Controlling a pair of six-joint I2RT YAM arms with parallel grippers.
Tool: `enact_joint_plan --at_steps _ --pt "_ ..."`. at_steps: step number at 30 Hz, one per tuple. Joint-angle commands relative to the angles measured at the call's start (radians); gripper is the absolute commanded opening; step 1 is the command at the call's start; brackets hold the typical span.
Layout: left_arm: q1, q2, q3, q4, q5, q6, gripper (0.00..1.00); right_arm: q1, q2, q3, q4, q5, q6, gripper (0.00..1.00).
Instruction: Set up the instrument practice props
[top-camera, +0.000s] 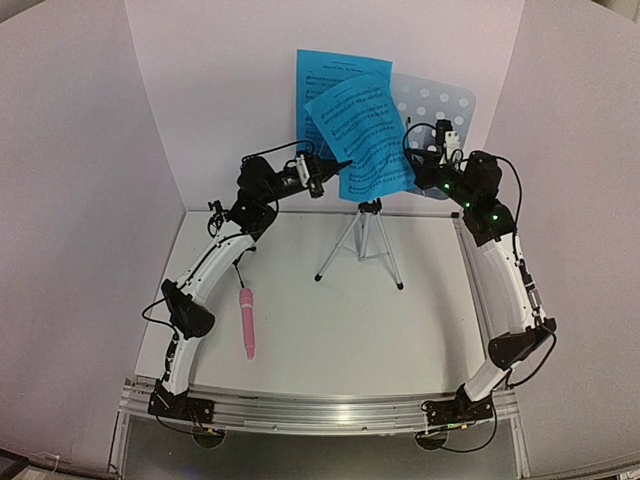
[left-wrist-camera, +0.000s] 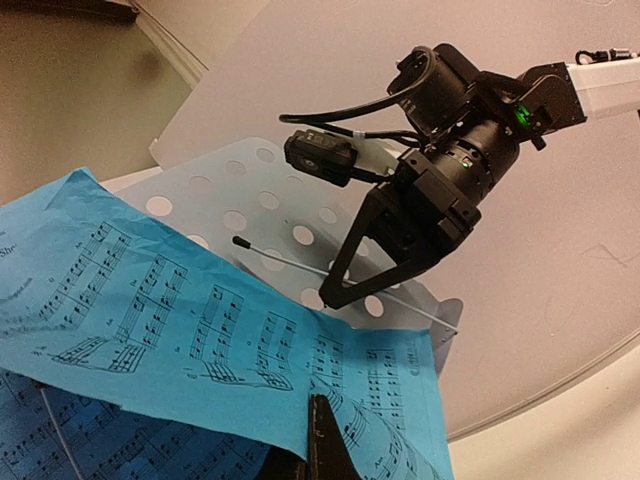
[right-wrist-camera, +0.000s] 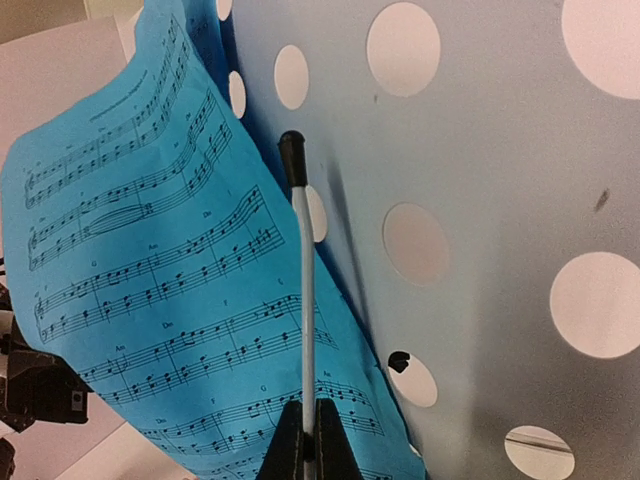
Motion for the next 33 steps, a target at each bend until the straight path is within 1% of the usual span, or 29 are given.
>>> enact_joint_plan --at_steps 1,6,9,11,18,23,25,29,33 --pt "0.001 0.034 0.082 0.079 -0.042 0.042 0.00 0.011 -0.034 -0.023 0.036 -0.084 -0.024 0.00" --pt "0.001 0.040 0.077 0.146 -0.047 0.062 0.00 0.011 -0.036 -0.026 0.039 -0.098 -0.030 0.00" --pt "-0.001 0.024 0.050 0.177 -0.033 0.081 0.00 0.011 -0.037 -0.024 0.045 -0.089 -0.033 0.00" --pt "-0.004 0.017 0.045 0.179 -0.019 0.103 0.00 0.011 -0.035 -0.023 0.051 -0.110 -0.043 0.00" --pt "-0.005 0.061 0.110 0.183 0.016 0.189 0.00 0.011 -0.035 -0.032 0.074 -0.113 -0.048 0.00" --pt "-0.006 0.104 0.122 0.270 0.026 0.226 0.00 0.011 -0.035 -0.041 0.088 -0.133 -0.040 0.00" --pt "-0.007 0.124 0.147 0.276 0.041 0.230 0.00 0.011 -0.036 -0.043 0.090 -0.142 -0.043 0.00" --pt "-0.013 0.133 0.124 0.299 0.074 0.291 0.00 0.011 -0.036 -0.050 0.094 -0.165 -0.052 0.00" --pt "-0.021 0.170 0.165 0.310 0.073 0.311 0.00 0.011 -0.035 -0.058 0.097 -0.177 -0.059 0.00"
